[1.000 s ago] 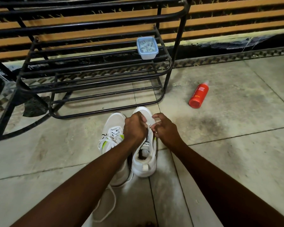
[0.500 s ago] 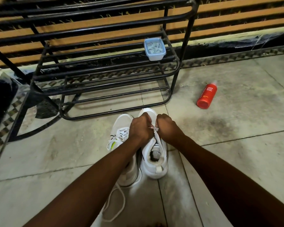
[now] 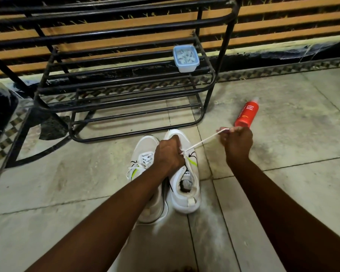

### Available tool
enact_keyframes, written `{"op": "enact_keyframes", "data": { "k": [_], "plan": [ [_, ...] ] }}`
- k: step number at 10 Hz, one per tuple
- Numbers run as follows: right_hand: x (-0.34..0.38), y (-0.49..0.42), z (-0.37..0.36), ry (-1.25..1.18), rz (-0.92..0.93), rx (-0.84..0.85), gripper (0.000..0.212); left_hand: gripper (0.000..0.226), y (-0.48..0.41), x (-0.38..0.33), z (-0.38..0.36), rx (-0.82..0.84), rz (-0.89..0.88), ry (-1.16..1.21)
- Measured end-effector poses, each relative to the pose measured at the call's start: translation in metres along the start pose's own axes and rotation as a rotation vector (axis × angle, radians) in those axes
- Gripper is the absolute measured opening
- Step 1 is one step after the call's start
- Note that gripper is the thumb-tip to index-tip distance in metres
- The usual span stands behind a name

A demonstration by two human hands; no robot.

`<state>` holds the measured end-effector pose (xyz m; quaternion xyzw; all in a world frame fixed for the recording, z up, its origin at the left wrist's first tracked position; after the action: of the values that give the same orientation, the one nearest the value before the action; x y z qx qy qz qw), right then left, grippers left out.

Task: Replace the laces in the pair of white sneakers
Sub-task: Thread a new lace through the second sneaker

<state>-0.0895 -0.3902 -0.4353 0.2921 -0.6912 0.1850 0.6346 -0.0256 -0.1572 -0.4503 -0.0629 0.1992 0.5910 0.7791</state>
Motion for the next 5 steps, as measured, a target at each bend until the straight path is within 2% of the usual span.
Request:
{"op": "enact_keyframes", "data": {
  "k": [1, 2, 3, 4, 5],
  "plan": [
    [-0.041, 0.024, -0.026, -0.554, -0.491, 0.025, 0.027, 0.025, -0.001, 0.001, -0.002, 0.005, 0.005, -0.002],
    [-0.002, 0.028, -0.040, 0.171, 0.085, 0.400, 0.021, 0.023, -0.002, 0.004, -0.003, 0.008, 0.023, 0.016],
    [-0.017, 0.066, -0.078, 1.190, 0.663, 1.016, 0.016, 0.023, -0.002, 0.004, -0.003, -0.011, 0.005, 0.021],
    [-0.021, 0.066, -0.085, 1.419, 0.746, 1.003, 0.017, 0.022, -0.001, 0.003, -0.003, -0.024, -0.014, 0.038],
    [0.033, 0.046, -0.080, 1.145, 0.840, 0.546, 0.007, 0.020, -0.002, 0.004, -0.002, -0.020, -0.019, 0.025]
  ]
}}
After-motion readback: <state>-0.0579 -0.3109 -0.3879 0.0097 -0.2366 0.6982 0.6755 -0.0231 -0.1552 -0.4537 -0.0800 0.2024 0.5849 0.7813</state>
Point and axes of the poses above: each hand's wrist, its own y-axis away from the middle knuckle, its own z-axis out of the back of the hand, x = y × z, the point moved 9 cm from there along -y, towards the middle knuckle, and after that the axes turned 10 degrees about -y, right-handed, at the moved point
